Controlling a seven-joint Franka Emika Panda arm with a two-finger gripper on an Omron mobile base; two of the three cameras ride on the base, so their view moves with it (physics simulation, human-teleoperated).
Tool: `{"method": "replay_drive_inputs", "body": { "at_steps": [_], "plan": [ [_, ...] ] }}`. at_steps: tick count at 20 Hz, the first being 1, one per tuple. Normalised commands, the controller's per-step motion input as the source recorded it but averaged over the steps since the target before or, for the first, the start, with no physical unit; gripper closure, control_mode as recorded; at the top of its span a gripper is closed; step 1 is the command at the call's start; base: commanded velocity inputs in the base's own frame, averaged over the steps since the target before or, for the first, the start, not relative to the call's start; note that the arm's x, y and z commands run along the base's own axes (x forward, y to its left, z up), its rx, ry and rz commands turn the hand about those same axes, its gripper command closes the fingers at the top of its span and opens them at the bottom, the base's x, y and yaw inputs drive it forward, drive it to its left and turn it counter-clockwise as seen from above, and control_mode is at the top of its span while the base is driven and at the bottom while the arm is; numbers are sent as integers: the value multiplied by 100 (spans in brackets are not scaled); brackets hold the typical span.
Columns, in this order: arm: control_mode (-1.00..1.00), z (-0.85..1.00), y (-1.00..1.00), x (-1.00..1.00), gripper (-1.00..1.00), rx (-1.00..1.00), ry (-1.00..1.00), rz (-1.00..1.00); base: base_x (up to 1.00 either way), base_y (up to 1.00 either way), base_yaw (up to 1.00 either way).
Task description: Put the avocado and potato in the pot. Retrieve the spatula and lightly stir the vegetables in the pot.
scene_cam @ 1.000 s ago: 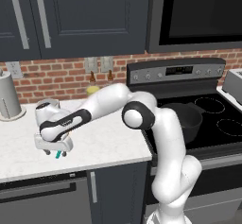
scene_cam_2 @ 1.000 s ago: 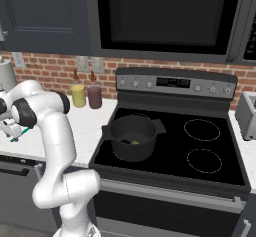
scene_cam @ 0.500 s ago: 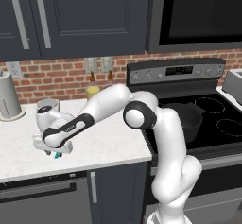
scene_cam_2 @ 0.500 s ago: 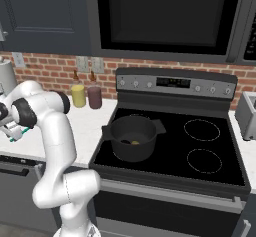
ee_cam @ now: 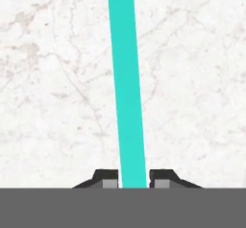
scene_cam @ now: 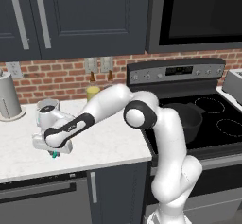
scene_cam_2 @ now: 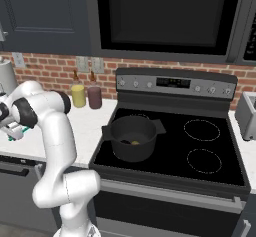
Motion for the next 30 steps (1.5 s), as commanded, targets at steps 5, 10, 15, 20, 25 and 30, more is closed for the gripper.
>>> {"method": "replay_drive_inputs", "body": {
  "at_steps": [5,10,15,20,25,30],
  "plan": [
    [-100,2,0,-35,100,2,2,0,0,0,0],
    [-100,63,-10,-99,100,0,-2,0,0,0,0],
    [-100,92,-25,-100,100,3,-4,-1,0,0,0],
    [-100,100,-44,-99,100,13,0,-5,0,0,0],
    [-100,95,-66,-79,100,23,0,-6,0,0,0],
    [-100,74,-85,-65,100,33,1,-8,0,0,0]
  ]
}}
